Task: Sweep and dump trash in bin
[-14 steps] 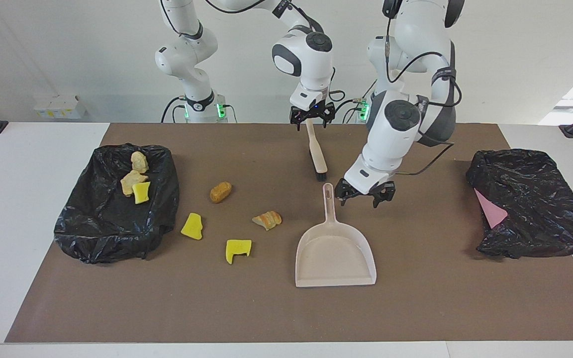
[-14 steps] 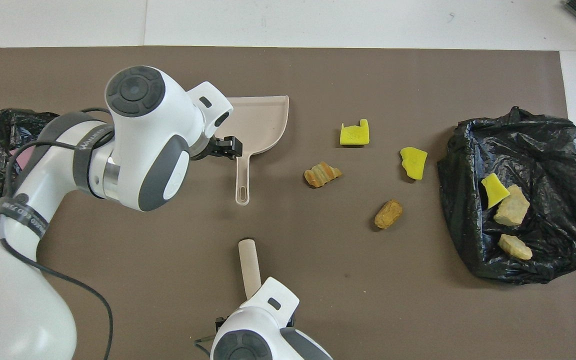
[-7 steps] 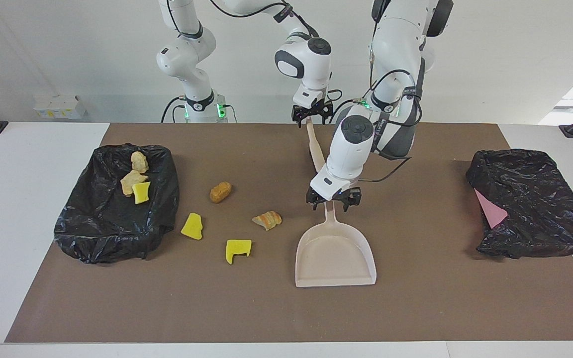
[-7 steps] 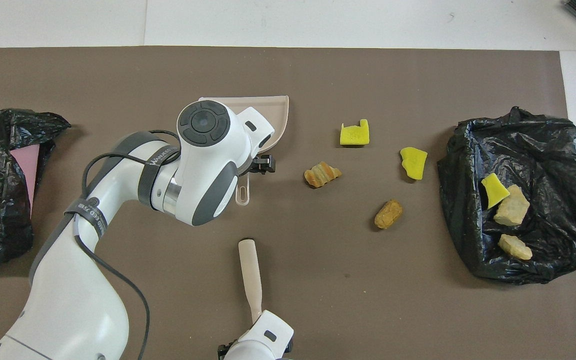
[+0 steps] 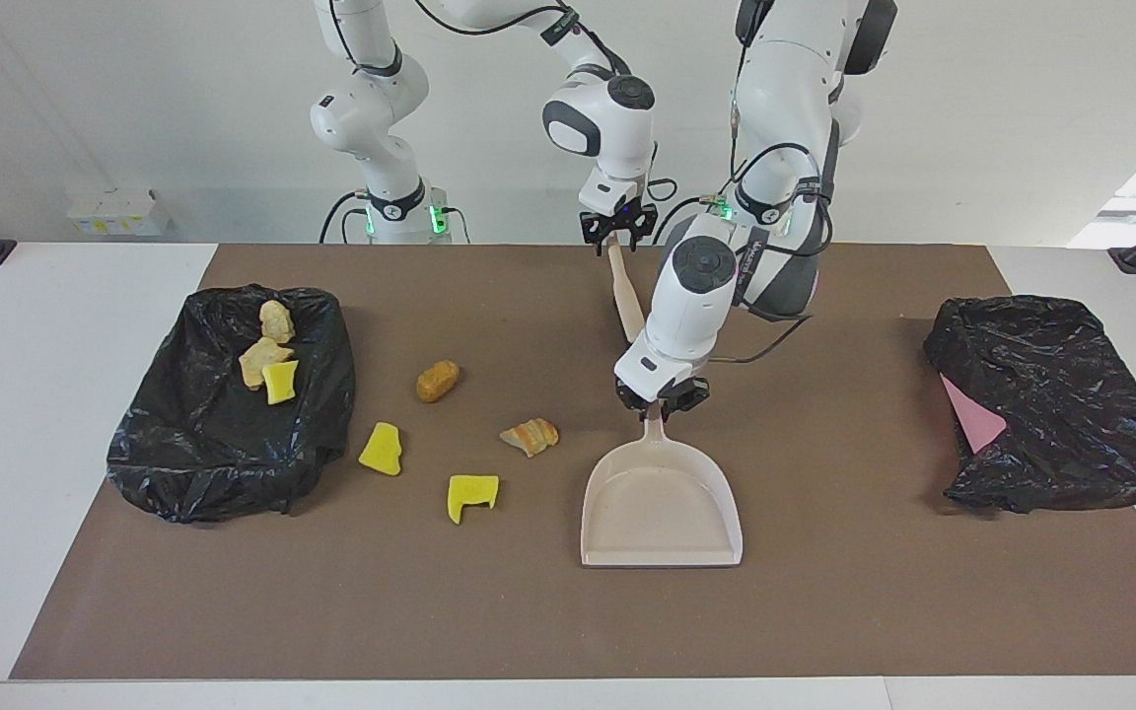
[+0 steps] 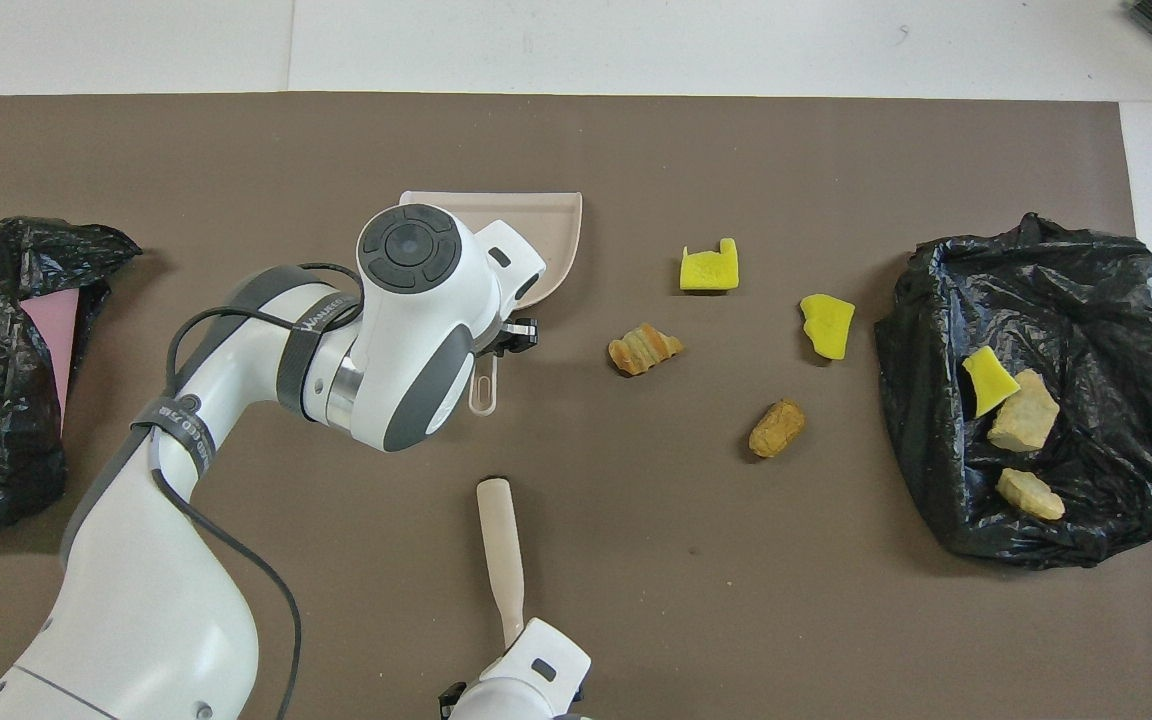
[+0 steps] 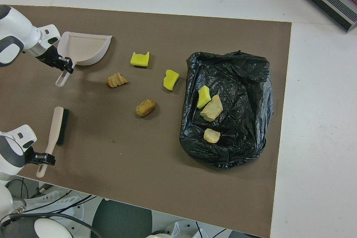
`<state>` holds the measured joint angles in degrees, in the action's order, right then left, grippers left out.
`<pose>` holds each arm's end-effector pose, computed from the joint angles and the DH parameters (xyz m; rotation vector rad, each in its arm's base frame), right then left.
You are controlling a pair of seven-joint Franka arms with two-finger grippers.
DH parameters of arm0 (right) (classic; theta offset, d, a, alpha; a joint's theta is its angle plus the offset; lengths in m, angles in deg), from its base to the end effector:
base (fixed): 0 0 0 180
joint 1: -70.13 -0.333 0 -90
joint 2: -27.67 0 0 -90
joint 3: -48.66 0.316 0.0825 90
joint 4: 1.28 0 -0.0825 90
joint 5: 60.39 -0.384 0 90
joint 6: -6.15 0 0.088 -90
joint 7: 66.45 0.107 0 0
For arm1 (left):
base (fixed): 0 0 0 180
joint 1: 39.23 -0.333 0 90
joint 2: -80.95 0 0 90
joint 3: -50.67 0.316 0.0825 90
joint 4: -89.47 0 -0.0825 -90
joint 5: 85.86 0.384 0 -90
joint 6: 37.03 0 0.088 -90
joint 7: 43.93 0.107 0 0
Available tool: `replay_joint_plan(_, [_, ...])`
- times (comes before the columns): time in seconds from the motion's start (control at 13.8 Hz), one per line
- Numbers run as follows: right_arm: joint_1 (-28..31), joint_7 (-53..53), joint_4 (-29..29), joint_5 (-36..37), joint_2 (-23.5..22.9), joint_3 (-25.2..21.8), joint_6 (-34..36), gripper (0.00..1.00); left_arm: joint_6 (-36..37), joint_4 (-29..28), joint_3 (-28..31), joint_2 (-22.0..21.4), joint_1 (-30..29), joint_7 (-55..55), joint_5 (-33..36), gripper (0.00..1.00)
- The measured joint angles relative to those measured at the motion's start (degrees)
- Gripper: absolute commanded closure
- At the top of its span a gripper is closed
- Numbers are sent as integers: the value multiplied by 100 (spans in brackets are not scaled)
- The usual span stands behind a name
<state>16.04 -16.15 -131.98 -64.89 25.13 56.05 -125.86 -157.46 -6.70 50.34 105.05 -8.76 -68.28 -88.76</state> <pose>0.2462 0.4562 0.3335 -3.1141 -0.2213 0.1007 0.5710 -0.3427 0.3588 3.0965 -0.1340 -0.0292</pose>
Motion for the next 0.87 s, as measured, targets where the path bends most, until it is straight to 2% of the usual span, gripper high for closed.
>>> replay_joint_plan(0.07, [1,0,0,0,0,-2,0,63,73,3,29,-35,-4,1,0,100])
replay_joint_plan(0.22, [1,0,0,0,5,-2,0,92,212,12,110,-201,-13,47,10,100])
replay_joint_plan(0.29, [2,1,0,0,13,-5,0,98,320,20,165,-319,-21,119,44,100])
replay_joint_plan(0.51, [32,1,1,1,68,-19,-1,100,714,59,319,-666,-121,507,163,100])
replay_joint_plan(0.87, [421,1,4,44,525,-55,217,100,1619,59,376,-1257,-887,2444,172,100])
